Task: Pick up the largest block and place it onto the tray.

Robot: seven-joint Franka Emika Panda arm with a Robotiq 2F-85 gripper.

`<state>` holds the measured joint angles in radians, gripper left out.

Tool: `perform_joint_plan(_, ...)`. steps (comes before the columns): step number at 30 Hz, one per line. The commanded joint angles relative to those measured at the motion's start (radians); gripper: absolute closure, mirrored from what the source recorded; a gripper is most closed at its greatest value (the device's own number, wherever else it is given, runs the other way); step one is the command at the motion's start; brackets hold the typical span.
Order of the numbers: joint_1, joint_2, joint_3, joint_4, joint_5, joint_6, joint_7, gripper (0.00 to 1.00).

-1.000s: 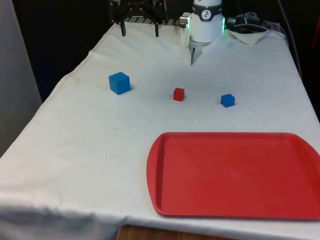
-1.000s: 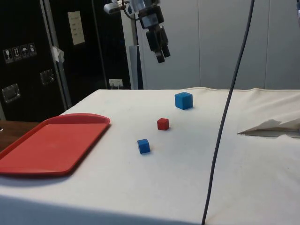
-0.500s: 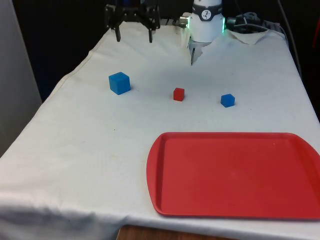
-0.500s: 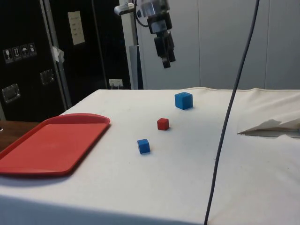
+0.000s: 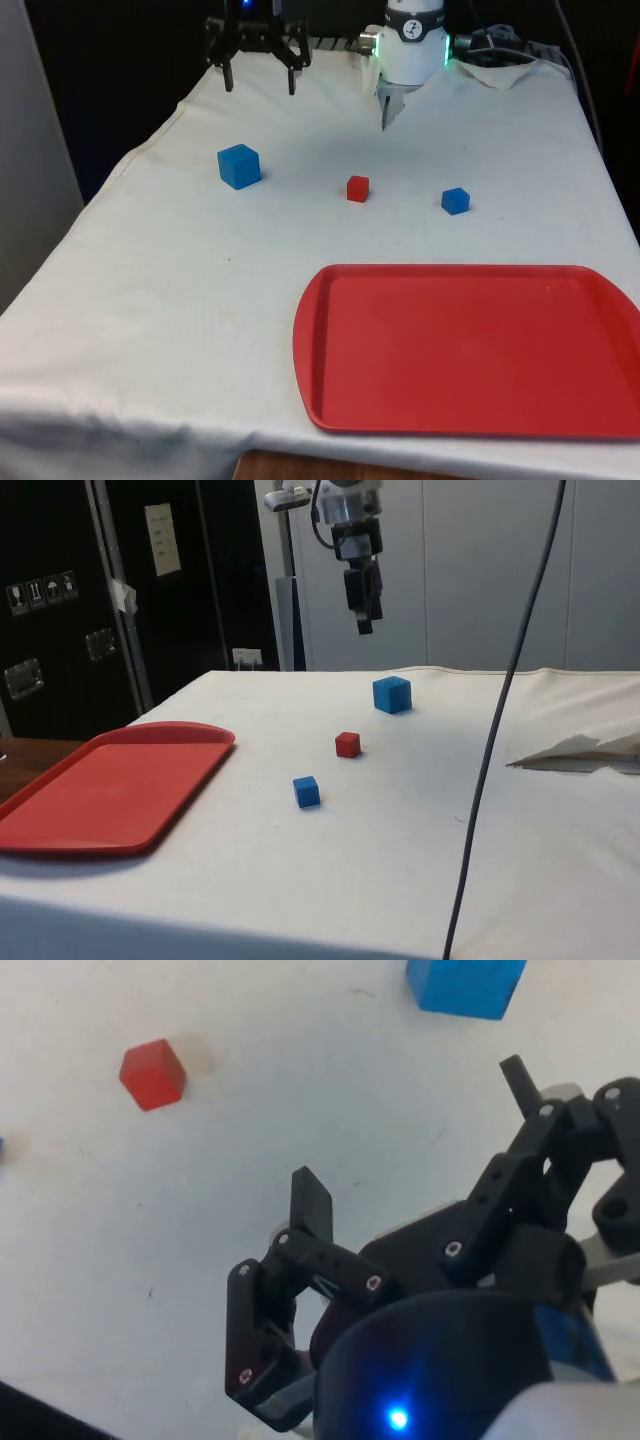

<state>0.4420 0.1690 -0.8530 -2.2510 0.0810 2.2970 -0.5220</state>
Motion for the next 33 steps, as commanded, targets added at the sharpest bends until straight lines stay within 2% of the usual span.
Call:
perform_joint_plan(1, -0.003, -0.010, -0.004, -0.016, -0.002, 0.029, -0.007, 0.00)
perform_joint_plan(7, -0.011, -0.002, -0.019, -0.056, 0.007, 0.094, -0.035, 0.00)
perform_joint_plan(9, -0.018, 0.008, -0.021, -0.071, 0.016, 0.124, -0.045, 0.00)
perform_joint_plan(10, -0.013, 0.004, -0.024, -0.067, 0.004, 0.107, -0.034, 0.00)
perform_joint_plan(11, -0.021, 0.013, -0.021, -0.075, 0.021, 0.135, -0.046, 0.00)
perform_joint_plan(15, -0.028, 0.042, -0.017, -0.084, 0.052, 0.173, -0.051, 0.00)
perform_joint_plan(16, -0.029, 0.060, -0.017, -0.086, 0.074, 0.190, -0.054, 0.00)
perform_joint_plan(17, -0.029, 0.060, -0.017, -0.086, 0.074, 0.190, -0.054, 0.00)
perform_joint_plan(18, -0.029, 0.081, -0.016, -0.085, 0.101, 0.204, -0.061, 0.00)
perform_joint_plan(19, -0.022, 0.083, -0.024, -0.081, 0.087, 0.192, -0.054, 0.00)
perform_joint_plan(20, -0.030, 0.091, -0.016, -0.085, 0.114, 0.211, -0.066, 0.00)
perform_joint_plan(27, -0.031, 0.164, -0.009, -0.081, 0.215, 0.255, -0.086, 0.00)
perform_joint_plan(28, -0.022, 0.168, -0.020, -0.080, 0.204, 0.245, -0.080, 0.00)
perform_joint_plan(29, -0.031, 0.172, -0.008, -0.080, 0.226, 0.259, -0.087, 0.00)
perform_joint_plan(33, -0.028, 0.203, -0.006, -0.079, 0.263, 0.273, -0.081, 0.00)
